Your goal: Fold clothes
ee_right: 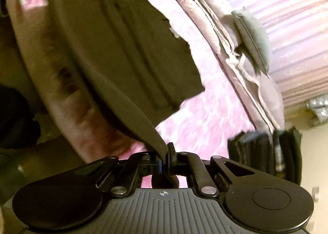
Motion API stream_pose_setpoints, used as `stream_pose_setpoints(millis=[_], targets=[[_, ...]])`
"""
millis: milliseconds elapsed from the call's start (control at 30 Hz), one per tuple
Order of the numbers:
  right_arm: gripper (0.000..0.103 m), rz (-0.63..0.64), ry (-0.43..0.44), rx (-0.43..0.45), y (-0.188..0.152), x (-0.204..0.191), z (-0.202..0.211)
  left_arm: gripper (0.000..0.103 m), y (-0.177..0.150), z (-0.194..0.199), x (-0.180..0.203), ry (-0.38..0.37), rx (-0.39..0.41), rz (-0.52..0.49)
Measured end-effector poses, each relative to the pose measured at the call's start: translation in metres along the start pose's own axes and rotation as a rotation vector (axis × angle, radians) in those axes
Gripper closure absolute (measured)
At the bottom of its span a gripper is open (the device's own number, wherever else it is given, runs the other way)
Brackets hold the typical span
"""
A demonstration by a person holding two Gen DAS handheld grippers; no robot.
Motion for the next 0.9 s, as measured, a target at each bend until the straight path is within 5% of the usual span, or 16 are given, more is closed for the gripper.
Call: stream_pose_setpoints(millis=[233,367,567,733,900], targets=[[0.099,0.032,0.156,0.011,0.054,0.136,-0.143,0.097,0.119,-0.099,-0.109,0.06,-0.06,0.184],[0.099,0.021,0.302,0.004,0.084,0.199,-0.238,0.097,0.153,-0.166,-0.157,0.089,-0.11,0.244],[0.099,-0.054,0.476,-0.009,0.112,0.246,-0.349,0.097,0.159,-0.251,-0.207,0.088,-0.223,0.317],[0.099,-0.04,0.544,-0.008,0.117,0.244,-0.394,0.097,0.153,-0.298,-0.224,0.099,-0.288,0.328],[0.099,-0.163,0.571,0.006,0.114,0.254,-0.416,0.097,0.152,-0.324,-0.237,0.11,-0.324,0.349]])
Point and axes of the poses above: each gripper's, at about its wrist camera, not at the fingertips, and z roughly against the way its jaws point, x to its right, y to its top, the point moved 8 cm from there along -z, roughly the way its jaws point, and after that the axes turned 13 degrees about z, right-handed, at the moved point
